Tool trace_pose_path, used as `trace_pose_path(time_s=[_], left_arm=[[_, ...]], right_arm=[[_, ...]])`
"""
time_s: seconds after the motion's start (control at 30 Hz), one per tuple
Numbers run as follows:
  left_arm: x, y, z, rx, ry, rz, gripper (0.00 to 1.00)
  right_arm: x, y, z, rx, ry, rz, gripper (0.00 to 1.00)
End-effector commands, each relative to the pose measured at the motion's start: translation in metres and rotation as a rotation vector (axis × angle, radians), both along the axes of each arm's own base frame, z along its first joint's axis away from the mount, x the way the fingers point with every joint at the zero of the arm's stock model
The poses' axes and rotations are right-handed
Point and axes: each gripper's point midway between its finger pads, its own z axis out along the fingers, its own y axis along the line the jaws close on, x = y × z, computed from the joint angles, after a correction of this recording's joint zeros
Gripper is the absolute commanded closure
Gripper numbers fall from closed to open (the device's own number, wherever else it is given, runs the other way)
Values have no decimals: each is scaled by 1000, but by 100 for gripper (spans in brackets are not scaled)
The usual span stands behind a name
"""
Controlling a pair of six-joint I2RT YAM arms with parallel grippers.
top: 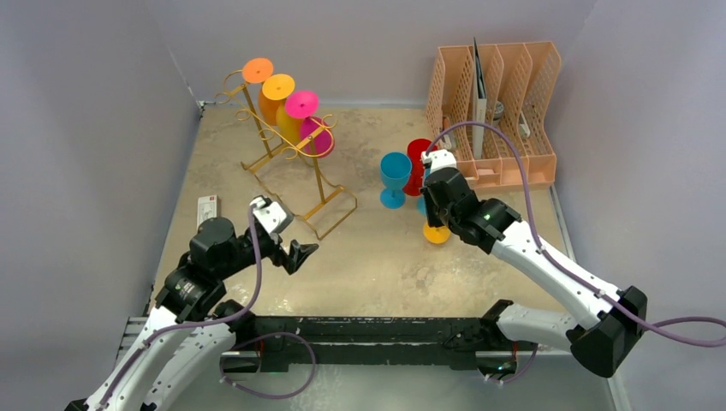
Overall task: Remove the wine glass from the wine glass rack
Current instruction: Place the wine glass at the center of the board.
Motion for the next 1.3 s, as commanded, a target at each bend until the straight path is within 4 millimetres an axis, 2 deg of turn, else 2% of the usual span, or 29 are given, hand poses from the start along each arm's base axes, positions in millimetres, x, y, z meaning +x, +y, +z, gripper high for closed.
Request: trace_pose_path(time_s=[0.0, 0.1, 0.27, 0.6, 0.93, 1.17, 1.27], left_arm=[[4, 4, 14, -14, -9, 36, 11], [3, 4, 14, -11, -11, 34, 11], [3, 6, 16, -14, -23, 44, 10], [4, 7, 11, 6, -21, 46, 10], [5, 8, 9, 15, -15, 48, 9], [6, 8, 8, 20, -15, 49, 9], [6, 7, 7, 20, -14, 48, 9]], right_arm=[[16, -16, 4, -64, -76, -85, 100], [19, -18, -2, -75, -68, -92, 100], [22, -11, -11, -8, 4, -70, 100], [20, -5, -30, -19, 109, -49, 100], [30, -15, -21, -31, 51, -89, 100], [29, -16, -24, -19, 60, -105, 100], [29, -16, -25, -16, 68, -104, 97]])
